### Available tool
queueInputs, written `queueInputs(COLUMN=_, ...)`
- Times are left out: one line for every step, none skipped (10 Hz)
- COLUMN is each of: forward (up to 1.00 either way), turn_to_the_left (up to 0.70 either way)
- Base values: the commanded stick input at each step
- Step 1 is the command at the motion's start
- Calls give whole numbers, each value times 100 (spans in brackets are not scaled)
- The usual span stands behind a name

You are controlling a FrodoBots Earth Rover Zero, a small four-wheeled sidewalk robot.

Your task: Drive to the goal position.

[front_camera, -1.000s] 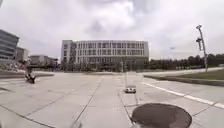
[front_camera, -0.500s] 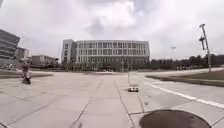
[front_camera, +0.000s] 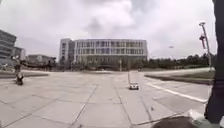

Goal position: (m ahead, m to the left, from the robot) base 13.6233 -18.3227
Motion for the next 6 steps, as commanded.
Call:
queueInputs(forward=70, turn_to_the_left=0)
queueInputs(forward=70, turn_to_the_left=0)
queueInputs(forward=70, turn_to_the_left=0)
queueInputs(forward=70, turn_to_the_left=-3)
queueInputs(forward=70, turn_to_the_left=-32)
queueInputs(forward=70, turn_to_the_left=-24)
